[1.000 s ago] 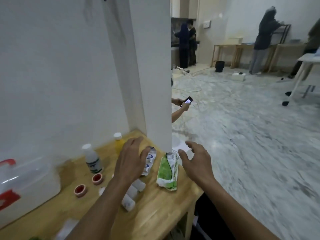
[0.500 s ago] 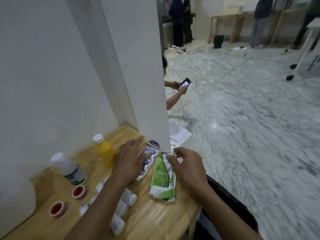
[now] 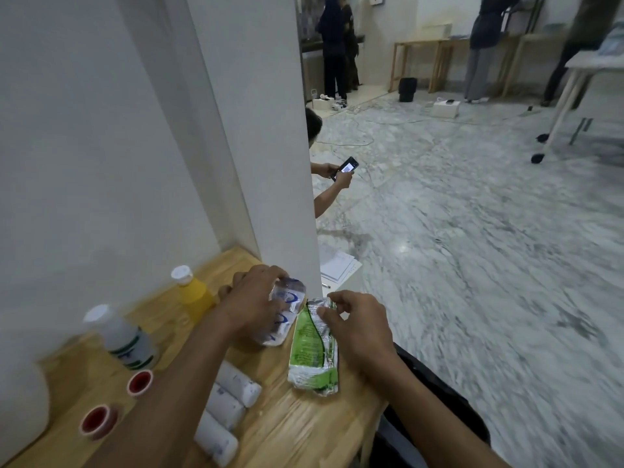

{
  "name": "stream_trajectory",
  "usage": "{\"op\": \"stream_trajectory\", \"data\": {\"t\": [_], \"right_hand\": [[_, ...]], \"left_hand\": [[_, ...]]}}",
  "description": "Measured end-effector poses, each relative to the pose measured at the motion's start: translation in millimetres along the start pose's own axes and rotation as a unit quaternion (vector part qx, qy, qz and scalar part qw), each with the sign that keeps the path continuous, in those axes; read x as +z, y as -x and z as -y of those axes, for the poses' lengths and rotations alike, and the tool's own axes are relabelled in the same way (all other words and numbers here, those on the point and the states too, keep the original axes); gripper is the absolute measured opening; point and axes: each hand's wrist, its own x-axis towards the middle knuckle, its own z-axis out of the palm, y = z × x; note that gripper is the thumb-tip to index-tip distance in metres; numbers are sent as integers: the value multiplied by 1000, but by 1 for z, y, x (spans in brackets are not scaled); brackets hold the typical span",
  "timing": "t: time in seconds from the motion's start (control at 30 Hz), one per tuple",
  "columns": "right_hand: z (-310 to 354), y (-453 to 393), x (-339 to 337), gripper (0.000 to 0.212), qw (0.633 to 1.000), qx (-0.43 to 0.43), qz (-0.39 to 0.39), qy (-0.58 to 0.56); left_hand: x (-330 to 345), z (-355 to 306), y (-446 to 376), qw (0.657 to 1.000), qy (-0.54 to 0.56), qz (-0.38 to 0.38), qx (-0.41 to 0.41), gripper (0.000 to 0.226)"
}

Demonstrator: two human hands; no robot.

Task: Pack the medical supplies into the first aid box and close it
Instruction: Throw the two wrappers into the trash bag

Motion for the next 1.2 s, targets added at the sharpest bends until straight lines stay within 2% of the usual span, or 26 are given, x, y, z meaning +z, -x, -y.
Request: {"op": "stream_trajectory", "data": {"t": [0.13,0.23,0.37,0.53,0.9,1.07,1.2], "right_hand": [[3,2,-6,21,999,12,-11,-52],[5,5,-16,11,994,20,-25,-103],[7,10,-34,11,986,5,-66,-155],[13,20,-72,11,971,-13,-135,-196],[-28,48,-178,9,934,-14,-277,-226],[-76,56,-198,6,928,30,-304,-213],[-118,63,-188,5,932,66,-298,-198]], "left_hand": [[4,1,4,991,66,-116,32,8],[3,-1,14,979,125,-153,50,17],[-4,-12,28,960,169,-210,82,6],[-14,-41,44,938,213,-249,113,4],[7,-163,66,907,278,-260,179,6],[46,-216,70,915,280,-227,182,8],[97,-230,66,930,270,-187,164,11]]}}
